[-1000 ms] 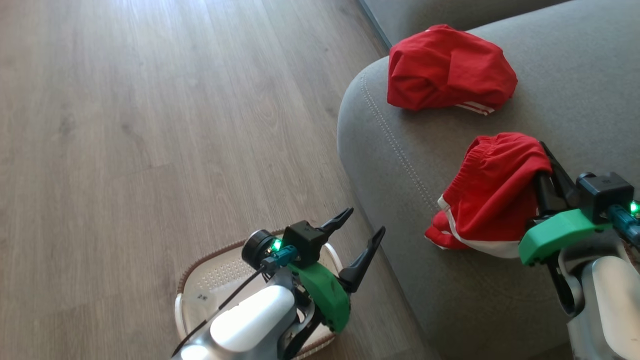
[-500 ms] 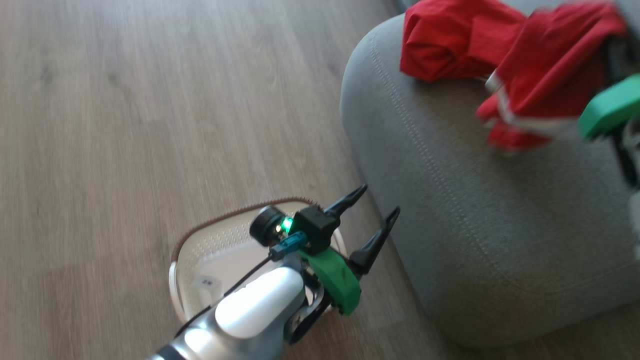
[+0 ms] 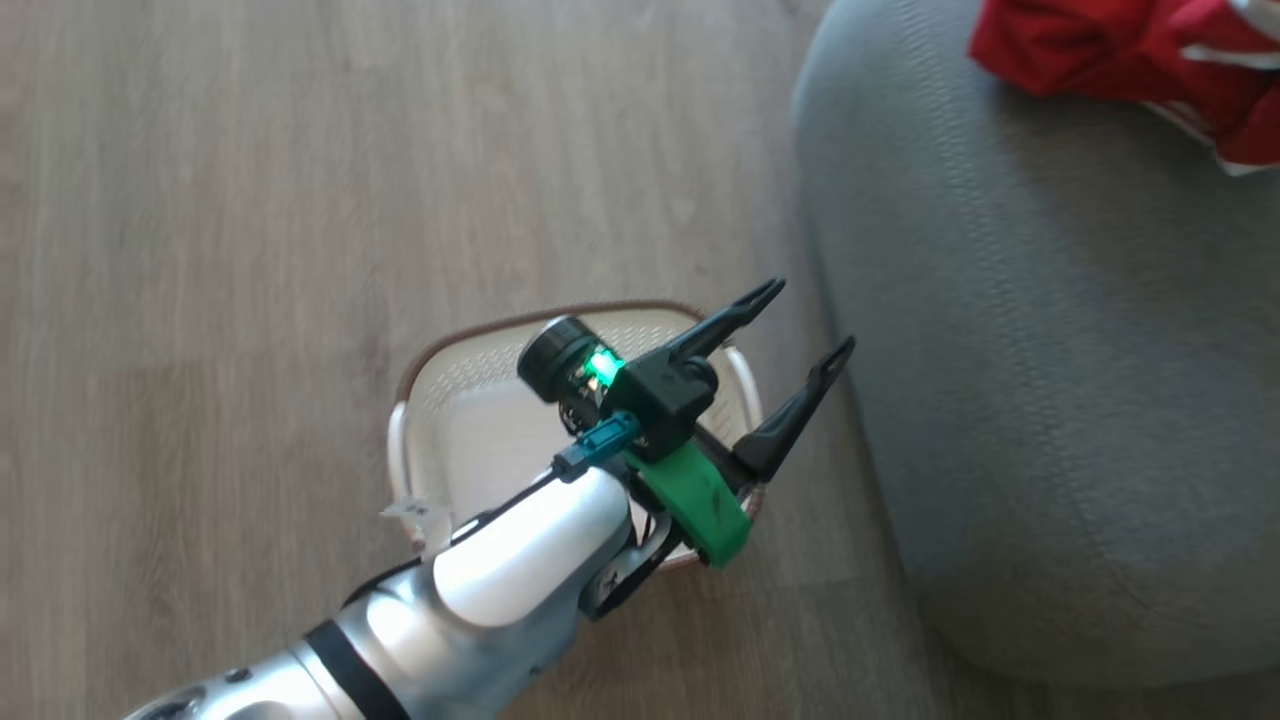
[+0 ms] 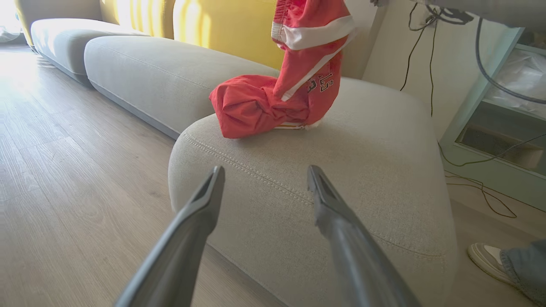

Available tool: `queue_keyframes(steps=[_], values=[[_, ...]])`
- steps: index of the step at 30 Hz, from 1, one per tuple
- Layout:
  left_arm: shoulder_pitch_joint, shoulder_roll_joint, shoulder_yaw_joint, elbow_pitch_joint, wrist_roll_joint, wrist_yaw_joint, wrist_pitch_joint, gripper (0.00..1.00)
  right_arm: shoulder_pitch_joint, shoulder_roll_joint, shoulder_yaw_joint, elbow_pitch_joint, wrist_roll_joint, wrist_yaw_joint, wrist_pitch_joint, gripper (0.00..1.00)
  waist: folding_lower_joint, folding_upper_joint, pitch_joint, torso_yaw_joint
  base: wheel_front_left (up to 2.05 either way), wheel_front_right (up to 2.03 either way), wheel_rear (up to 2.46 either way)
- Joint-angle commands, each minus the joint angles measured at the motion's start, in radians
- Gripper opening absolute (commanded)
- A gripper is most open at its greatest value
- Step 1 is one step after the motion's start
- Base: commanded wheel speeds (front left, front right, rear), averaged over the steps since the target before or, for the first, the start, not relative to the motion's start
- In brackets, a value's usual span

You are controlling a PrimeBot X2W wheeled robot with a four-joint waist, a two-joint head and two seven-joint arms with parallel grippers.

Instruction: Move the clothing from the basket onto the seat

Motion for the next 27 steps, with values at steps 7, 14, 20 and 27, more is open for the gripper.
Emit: queue_keyframes(steps=[7, 14, 20, 27], values=[[-0.078, 0.027, 0.022, -0.076, 0.03, 0.02, 0.008, 1.0, -0.108, -0.021, -0.105, 0.105, -0.134, 0.0, -0.035, 0.0, 0.0, 0.0, 0.117, 0.109, 0.0, 0.0, 0.0], [-0.084, 0.034, 0.023, -0.105, 0.036, 0.032, 0.007, 1.0, -0.086, 0.007, -0.199, 0.204, -0.234, 0.0, -0.059, 0.0, 0.0, 0.0, 0.158, 0.133, 0.0, 0.0, 0.0], [-0.086, 0.042, 0.02, -0.111, 0.038, 0.036, 0.008, 1.0, -0.041, 0.035, -0.309, 0.266, -0.316, 0.0, -0.078, 0.0, 0.0, 0.0, 0.186, 0.141, 0.0, 0.0, 0.0], [-0.087, 0.044, 0.02, -0.11, 0.037, 0.043, 0.005, 1.0, -0.017, 0.072, -0.4, 0.303, -0.385, 0.0, -0.104, 0.0, 0.0, 0.0, 0.197, 0.134, 0.0, 0.0, 0.0]])
